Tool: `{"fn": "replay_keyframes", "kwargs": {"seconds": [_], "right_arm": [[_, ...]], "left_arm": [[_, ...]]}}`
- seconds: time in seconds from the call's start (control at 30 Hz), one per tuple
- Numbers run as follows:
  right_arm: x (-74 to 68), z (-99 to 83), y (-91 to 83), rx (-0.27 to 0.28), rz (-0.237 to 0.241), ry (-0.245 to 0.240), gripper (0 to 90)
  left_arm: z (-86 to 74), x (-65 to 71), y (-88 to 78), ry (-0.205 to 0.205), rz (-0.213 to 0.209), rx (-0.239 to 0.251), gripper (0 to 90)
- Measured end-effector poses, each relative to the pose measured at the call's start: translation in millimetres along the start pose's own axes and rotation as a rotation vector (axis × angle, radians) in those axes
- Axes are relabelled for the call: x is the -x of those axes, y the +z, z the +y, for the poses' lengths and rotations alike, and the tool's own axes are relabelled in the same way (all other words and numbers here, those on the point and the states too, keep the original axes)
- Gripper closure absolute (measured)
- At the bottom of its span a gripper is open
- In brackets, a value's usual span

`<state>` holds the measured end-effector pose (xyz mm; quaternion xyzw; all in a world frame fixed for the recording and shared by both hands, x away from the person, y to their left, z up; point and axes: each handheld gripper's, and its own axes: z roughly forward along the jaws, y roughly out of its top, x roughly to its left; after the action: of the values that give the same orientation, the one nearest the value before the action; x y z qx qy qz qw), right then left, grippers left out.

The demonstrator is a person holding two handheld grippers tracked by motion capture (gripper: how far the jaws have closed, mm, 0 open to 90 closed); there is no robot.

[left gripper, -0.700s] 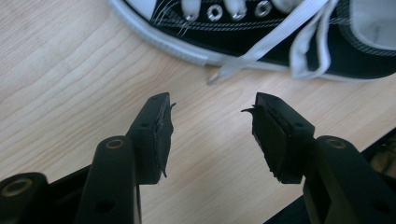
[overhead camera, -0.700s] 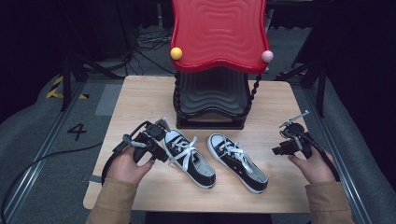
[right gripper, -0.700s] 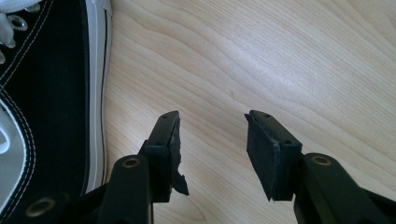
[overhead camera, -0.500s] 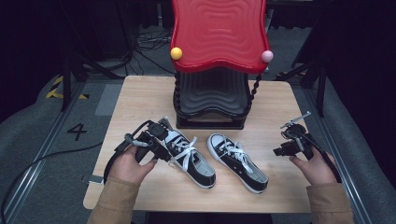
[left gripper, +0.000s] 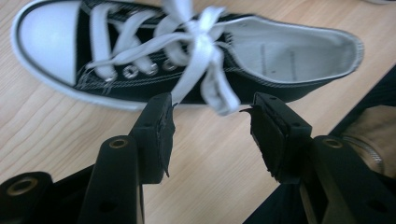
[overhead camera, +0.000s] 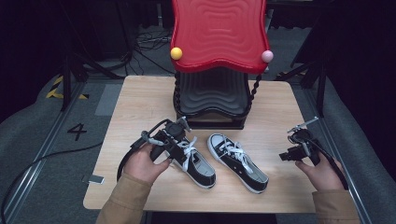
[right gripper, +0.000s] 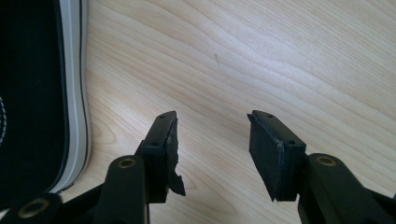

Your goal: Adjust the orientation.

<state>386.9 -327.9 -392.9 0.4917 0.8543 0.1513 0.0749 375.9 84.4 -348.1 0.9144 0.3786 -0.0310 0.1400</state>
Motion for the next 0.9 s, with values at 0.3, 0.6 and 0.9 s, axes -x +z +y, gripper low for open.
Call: {"fn": "replay_keyframes", "kwargs": {"seconds": [0.3,0.6,0.9], "right_arm": [[2.9,-6.1,1.0,-0.016,-0.006,0.015,50.7],[0.7,-5.2,3.5,-0.021,-0.006,0.008,49.8],[2.9,-6.2,6.7,-0.03,-0.009,0.014,49.4]], "left_arm": [[13.0,21.6,8.1,0.089,-0.047,-0.023,49.2],[19.6,40.0,14.4,0.157,-0.102,-0.02,49.2],[29.5,49.1,31.3,0.147,-0.146,-0.047,49.1]]}}
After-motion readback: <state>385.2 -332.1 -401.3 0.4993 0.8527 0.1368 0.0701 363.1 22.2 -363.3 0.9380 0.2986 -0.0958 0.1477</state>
